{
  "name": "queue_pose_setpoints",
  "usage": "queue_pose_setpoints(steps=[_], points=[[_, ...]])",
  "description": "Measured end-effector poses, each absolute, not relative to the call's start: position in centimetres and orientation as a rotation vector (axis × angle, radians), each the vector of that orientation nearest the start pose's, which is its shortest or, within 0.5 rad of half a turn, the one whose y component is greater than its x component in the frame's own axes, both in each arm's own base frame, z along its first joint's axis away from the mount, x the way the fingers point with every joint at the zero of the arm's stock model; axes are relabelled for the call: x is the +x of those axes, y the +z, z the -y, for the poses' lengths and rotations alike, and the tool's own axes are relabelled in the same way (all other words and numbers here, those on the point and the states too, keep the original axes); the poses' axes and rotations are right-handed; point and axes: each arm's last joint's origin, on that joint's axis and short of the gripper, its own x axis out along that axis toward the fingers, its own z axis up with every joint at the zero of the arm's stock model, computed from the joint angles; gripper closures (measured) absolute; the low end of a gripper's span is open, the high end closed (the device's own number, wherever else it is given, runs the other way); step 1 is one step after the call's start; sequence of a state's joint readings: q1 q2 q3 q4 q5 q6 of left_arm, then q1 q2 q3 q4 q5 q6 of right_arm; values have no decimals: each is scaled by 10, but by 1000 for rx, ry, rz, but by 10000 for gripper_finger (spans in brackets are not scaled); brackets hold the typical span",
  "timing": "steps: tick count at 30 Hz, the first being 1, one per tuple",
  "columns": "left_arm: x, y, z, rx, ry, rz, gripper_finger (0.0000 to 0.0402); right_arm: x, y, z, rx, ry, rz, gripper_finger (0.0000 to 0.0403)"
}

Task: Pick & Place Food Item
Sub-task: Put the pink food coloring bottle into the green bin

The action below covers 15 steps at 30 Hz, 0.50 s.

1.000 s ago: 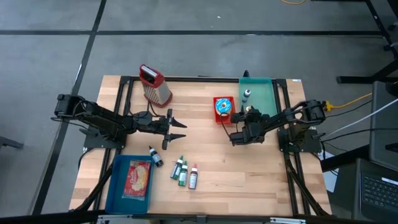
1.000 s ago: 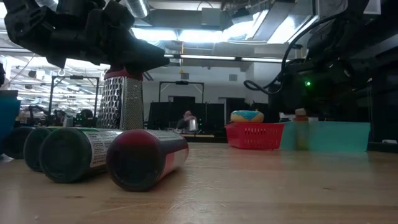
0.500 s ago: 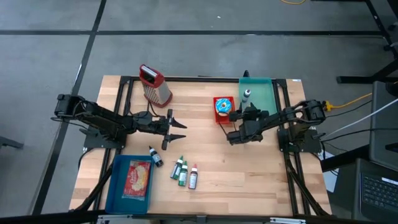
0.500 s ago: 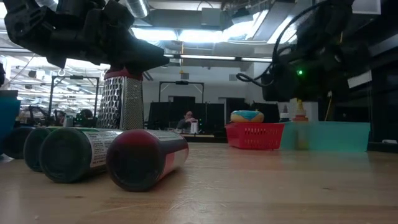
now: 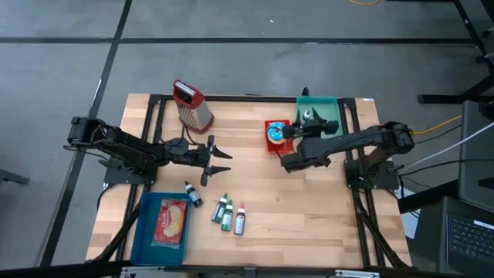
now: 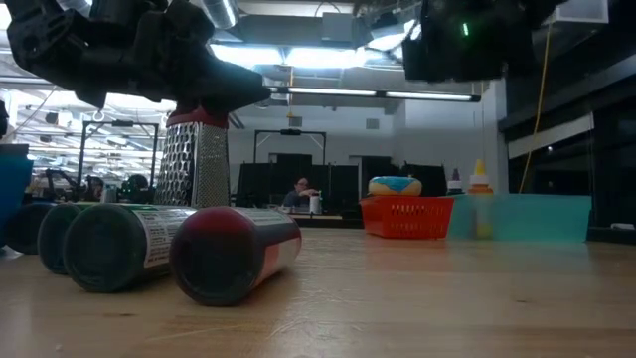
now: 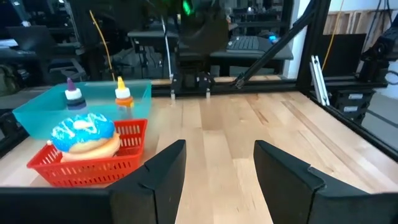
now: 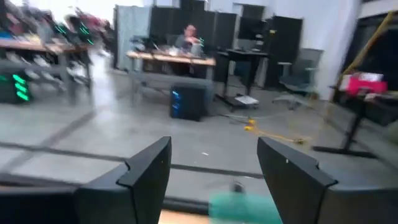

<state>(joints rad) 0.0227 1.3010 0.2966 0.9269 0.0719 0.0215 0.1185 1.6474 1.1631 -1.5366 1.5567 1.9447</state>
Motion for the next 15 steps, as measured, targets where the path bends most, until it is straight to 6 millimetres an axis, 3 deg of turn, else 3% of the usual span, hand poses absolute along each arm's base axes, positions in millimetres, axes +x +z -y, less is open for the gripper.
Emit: queue_pose_setpoints(steps=[5, 15], points=[[228, 177, -3, 12, -64, -64, 217, 272, 277, -20, -72, -1391, -55, 161], [229, 177, -1, -39, -106, -76, 217, 295, 284, -80, -199, -1207, -137, 161]])
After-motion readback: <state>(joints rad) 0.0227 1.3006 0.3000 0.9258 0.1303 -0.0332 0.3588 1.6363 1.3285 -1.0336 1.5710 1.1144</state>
